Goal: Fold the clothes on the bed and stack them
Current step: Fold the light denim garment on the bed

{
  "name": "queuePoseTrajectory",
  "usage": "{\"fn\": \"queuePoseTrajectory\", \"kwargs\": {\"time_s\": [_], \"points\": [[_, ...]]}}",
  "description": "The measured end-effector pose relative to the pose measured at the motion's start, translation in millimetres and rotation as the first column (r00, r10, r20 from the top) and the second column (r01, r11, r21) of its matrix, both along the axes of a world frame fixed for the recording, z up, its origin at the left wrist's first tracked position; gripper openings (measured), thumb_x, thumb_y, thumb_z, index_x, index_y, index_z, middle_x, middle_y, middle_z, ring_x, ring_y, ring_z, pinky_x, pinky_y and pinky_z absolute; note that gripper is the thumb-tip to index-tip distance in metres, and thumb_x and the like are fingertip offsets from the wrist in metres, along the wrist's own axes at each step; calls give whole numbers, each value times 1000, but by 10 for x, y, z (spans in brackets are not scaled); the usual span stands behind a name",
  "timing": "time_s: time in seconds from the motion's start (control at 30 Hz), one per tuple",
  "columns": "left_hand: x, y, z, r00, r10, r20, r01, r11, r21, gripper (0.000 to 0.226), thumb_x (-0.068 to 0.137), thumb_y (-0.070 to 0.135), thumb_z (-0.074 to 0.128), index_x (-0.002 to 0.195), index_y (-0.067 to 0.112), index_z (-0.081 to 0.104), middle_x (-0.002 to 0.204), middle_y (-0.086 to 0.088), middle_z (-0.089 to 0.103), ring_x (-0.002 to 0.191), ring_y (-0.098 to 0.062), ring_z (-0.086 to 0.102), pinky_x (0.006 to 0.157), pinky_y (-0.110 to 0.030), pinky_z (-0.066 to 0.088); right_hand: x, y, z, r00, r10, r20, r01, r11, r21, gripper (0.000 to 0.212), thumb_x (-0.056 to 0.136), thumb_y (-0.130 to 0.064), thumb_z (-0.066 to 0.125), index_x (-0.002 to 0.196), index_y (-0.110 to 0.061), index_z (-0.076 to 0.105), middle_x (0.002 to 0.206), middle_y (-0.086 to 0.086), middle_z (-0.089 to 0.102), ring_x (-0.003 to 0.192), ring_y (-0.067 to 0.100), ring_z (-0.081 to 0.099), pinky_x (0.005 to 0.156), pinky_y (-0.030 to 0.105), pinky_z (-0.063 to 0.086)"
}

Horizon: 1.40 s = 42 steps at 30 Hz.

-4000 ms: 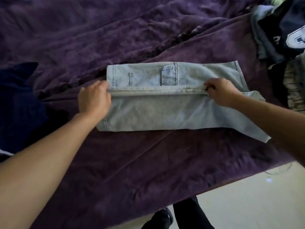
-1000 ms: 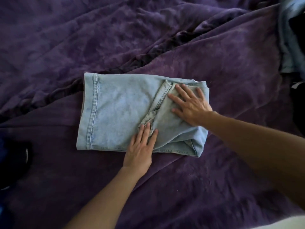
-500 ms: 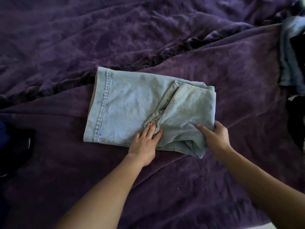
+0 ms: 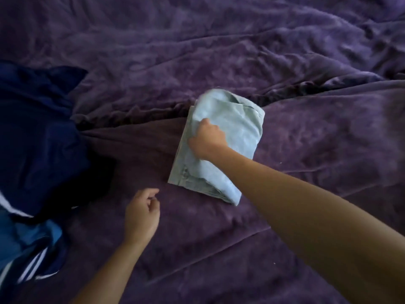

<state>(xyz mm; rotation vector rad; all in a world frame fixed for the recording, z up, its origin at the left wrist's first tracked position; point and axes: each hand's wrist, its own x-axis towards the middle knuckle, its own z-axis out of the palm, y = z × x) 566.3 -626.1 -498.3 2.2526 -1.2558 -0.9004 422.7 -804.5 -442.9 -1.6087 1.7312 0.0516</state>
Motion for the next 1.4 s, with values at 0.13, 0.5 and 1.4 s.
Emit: {"fn": "queuePoseTrajectory", "kwargs": {"time_s": [0.13,0.5,1.4], "points": [[256,172,-44,998,57,9,-58,998,29,25,89,1,51,106,12,67,106,-7,65,85,-19,61,77,-29,44,490,88,-494,996,84,38,-89,984,155,39,90,-34,58,117,-7,50,103,9,64,97,28,62,71,31,44],[-376,-769,-327,702,-561,439,599,798,61,56,93,48,31,144,26,37,157,-15,19,145,-35,15,112,-54,26,-623,-396,-904,798,389,-461,-542,796,-268,64,94,-60,31,151,-36,14,162,3,-3,148,24,-5,114,59,9],[-320,-2202,-618,810,-403,425,447,895,-2,60,95,43,47,146,16,32,148,-22,31,132,-40,34,104,-49,33,-1315,965,-1140,985,169,46,-124,860,-495,54,93,-54,47,136,-22,50,150,6,39,137,26,37,99,50,41]]}}
